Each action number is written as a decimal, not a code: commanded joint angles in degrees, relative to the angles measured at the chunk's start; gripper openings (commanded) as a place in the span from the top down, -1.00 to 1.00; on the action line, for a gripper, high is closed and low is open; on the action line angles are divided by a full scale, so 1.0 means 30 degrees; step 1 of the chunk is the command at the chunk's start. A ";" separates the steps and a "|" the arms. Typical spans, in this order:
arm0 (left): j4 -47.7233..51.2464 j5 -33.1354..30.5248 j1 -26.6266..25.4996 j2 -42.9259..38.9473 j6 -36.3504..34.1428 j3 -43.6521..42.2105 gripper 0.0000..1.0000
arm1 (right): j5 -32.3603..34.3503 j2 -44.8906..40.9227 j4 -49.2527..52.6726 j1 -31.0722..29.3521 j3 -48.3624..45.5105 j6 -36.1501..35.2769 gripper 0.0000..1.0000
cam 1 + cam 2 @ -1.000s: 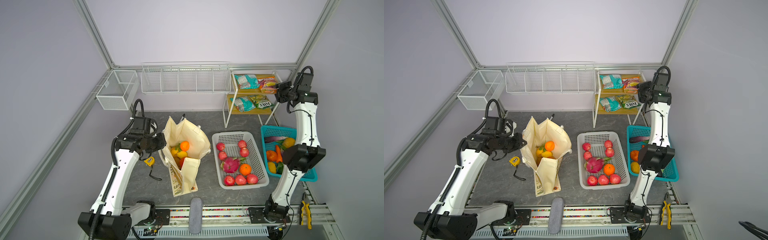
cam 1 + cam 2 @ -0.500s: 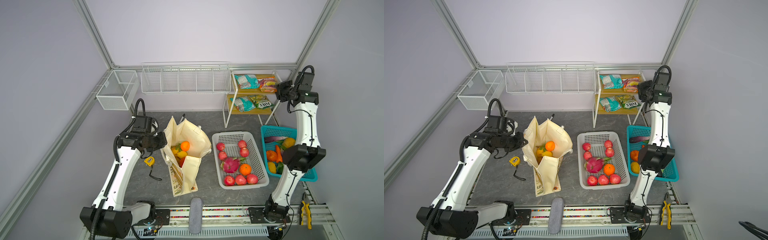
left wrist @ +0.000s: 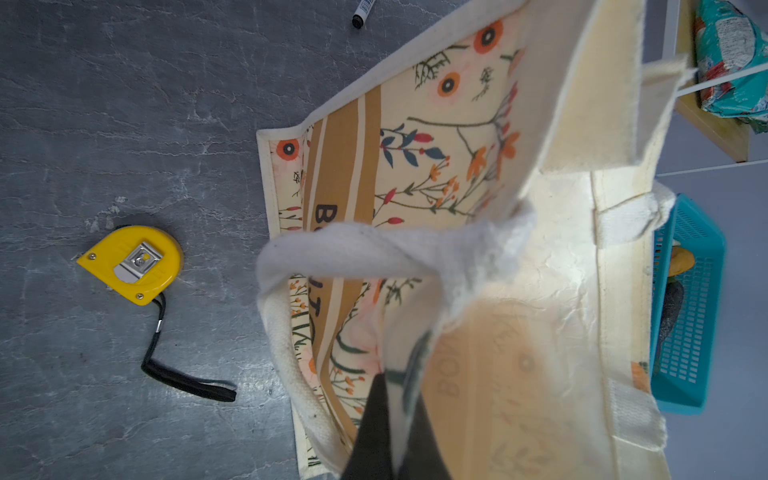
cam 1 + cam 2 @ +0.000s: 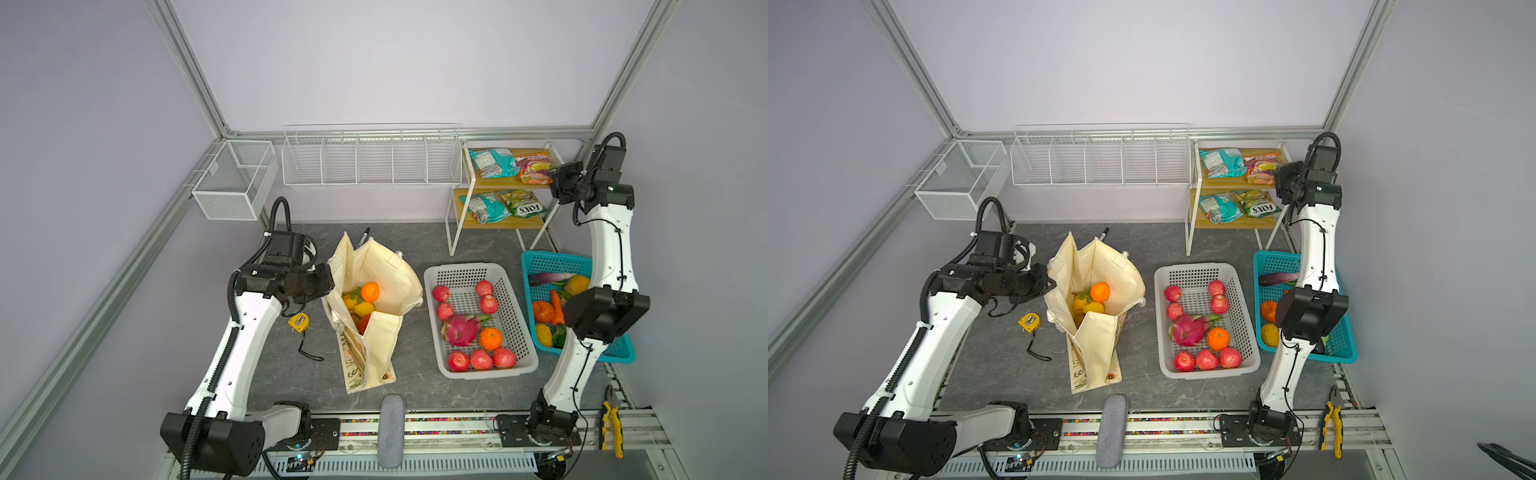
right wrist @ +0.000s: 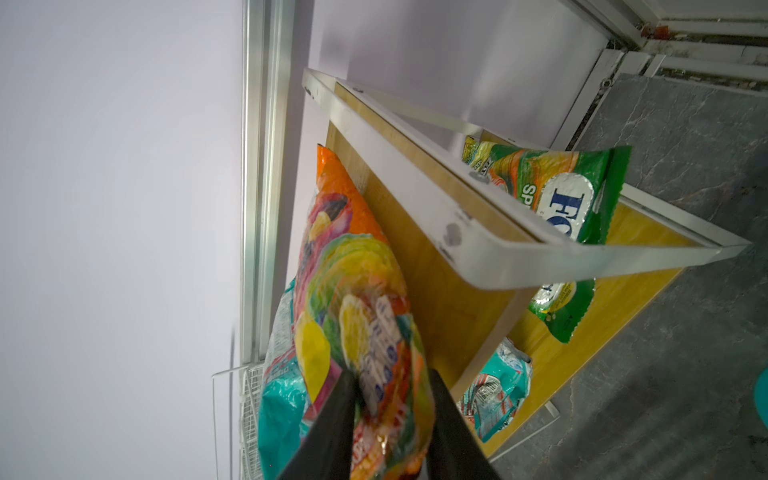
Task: Place the food into the grocery bag and tie it
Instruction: 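Grasp the colourful fruit-candy bag on the shelf with the right gripper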
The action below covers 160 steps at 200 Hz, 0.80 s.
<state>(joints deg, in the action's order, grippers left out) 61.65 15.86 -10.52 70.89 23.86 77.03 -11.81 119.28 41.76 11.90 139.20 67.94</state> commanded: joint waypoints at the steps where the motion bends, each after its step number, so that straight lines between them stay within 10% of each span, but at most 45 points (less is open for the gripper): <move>1: 0.0559 -0.0334 -0.0037 0.0005 -0.0189 0.0470 1.00 | 0.0100 0.0262 -0.0648 -0.0014 0.0304 0.0285 0.49; 62: 0.0662 -0.0374 -0.0037 -0.0055 -0.0203 0.0542 1.00 | 0.0749 -0.0289 -0.0472 0.0013 -0.0043 -0.0450 0.85; 160: 0.0910 -0.0359 -0.0037 -0.0341 -0.0277 0.0659 1.00 | 0.1990 -0.1495 -0.0895 0.0102 0.0028 -0.2355 0.85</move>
<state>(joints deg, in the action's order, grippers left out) 62.06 15.84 -10.52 70.59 23.83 77.06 -7.70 118.50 41.04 11.90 139.17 63.46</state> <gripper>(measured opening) 0.048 0.074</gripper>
